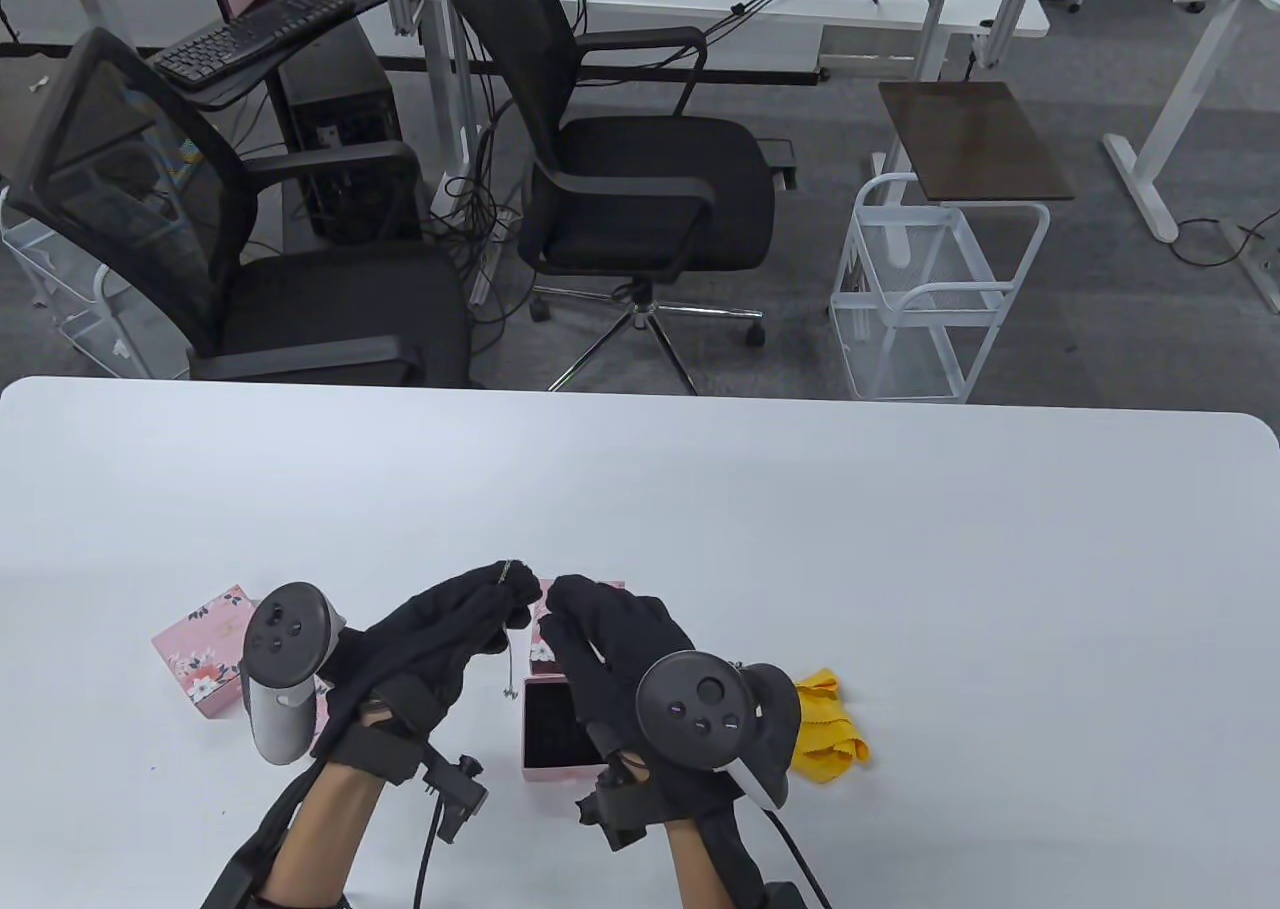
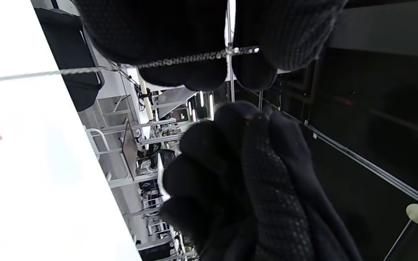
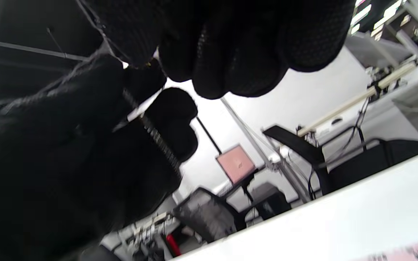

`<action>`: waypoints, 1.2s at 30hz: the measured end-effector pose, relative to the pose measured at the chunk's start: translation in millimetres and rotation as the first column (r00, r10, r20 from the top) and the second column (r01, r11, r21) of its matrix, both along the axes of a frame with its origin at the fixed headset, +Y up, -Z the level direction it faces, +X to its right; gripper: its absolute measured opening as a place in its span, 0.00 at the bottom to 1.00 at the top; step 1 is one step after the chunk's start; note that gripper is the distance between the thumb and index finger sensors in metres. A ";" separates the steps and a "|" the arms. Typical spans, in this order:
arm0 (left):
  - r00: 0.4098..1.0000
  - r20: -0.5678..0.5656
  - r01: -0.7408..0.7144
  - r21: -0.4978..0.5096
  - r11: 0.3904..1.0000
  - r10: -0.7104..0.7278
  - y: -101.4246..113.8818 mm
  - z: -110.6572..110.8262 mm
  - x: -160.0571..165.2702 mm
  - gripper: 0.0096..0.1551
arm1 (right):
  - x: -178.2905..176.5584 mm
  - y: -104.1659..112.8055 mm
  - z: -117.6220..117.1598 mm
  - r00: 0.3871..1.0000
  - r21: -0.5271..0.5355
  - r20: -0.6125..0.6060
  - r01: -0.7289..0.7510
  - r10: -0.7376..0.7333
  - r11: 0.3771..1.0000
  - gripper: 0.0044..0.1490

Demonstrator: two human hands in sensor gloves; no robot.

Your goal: Dust necklace

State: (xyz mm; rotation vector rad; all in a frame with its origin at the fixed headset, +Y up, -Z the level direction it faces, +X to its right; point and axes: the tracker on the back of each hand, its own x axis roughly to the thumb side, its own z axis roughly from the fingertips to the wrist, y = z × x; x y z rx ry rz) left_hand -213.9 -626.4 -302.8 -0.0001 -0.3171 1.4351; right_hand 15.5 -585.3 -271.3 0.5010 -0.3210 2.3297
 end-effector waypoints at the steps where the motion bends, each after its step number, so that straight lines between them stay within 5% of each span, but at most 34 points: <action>1: 1.000 0.000 -0.010 0.008 1.000 0.010 0.2 0.8 1.6 0.20 | -5.4 -1.9 0.3 0.999 -0.027 -0.025 -0.024 0.024 0.999 0.31; 7: 0.999 0.042 0.006 0.006 1.000 -0.006 0.2 3.9 10.9 0.20 | -27.6 -11.8 2.5 0.997 0.013 0.008 -0.078 0.078 0.997 0.36; 11: 0.999 0.037 0.031 0.010 0.999 -0.031 0.1 3.6 11.3 0.20 | -32.0 -14.0 5.8 0.990 0.141 0.133 -0.070 0.052 0.988 0.23; 36: 0.935 -0.336 0.164 0.118 0.979 -0.116 16.2 4.8 -40.2 0.20 | -53.0 -32.3 -3.2 0.986 -0.024 -0.041 -0.160 0.159 0.987 0.22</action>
